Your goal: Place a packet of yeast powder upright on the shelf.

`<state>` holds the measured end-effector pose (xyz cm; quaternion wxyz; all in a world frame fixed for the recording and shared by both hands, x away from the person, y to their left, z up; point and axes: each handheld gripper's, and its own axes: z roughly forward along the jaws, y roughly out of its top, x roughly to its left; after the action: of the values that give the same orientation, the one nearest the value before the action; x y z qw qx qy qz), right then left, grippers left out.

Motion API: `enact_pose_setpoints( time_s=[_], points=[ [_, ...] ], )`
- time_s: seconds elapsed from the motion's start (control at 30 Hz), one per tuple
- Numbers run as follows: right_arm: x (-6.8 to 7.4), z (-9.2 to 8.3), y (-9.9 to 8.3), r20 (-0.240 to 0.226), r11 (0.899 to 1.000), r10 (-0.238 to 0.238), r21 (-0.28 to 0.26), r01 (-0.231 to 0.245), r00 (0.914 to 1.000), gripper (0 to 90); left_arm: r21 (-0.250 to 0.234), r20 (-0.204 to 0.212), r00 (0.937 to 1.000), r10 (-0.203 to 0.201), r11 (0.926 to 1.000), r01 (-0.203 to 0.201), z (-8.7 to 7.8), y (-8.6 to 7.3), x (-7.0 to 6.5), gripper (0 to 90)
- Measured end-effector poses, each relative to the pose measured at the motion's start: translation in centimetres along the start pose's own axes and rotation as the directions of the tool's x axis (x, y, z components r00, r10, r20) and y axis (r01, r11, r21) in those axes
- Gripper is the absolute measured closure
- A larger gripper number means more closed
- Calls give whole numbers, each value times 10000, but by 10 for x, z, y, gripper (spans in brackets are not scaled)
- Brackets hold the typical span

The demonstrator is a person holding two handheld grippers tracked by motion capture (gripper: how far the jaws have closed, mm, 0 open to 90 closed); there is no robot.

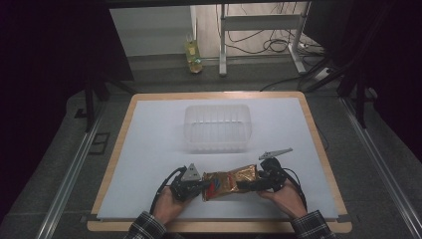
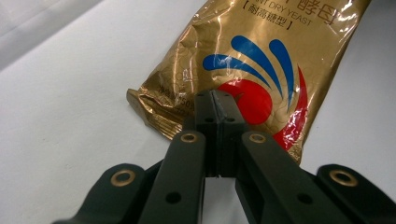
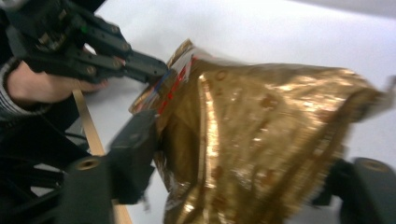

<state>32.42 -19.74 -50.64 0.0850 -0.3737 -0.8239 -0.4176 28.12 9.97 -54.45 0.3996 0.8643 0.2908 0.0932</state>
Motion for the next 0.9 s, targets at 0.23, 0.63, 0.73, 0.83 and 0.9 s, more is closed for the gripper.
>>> enact_pose_setpoints(
  time_s=[0.23, 0.63, 0.73, 0.83, 0.9],
  points=[
    [0, -8, 5, -153, 9994, 227, -254, -231, 9996, 545, -48, -117, 9999, 72, 10000, -73, -1, 0, 1, 860],
    [6, -17, 8, -248, 9979, 454, -457, -465, 9987, 719, -651, -685, 9974, 241, 9975, -286, -10, 1, -1, 731],
    [8, -20, 10, -248, 9979, 378, -515, -390, 9990, 723, -655, -689, 9973, 237, 9975, -282, -10, 1, -2, 701],
    [10, -24, 11, -205, 9977, 304, -601, -316, 9993, 728, -698, -749, 9969, 261, 9971, -313, -13, 1, -3, 661],
    [10, -26, 13, -189, 9973, 308, -663, -320, 9993, 731, -805, -810, 9963, 271, 9962, -337, -15, 1, -4, 623]
  ],
)
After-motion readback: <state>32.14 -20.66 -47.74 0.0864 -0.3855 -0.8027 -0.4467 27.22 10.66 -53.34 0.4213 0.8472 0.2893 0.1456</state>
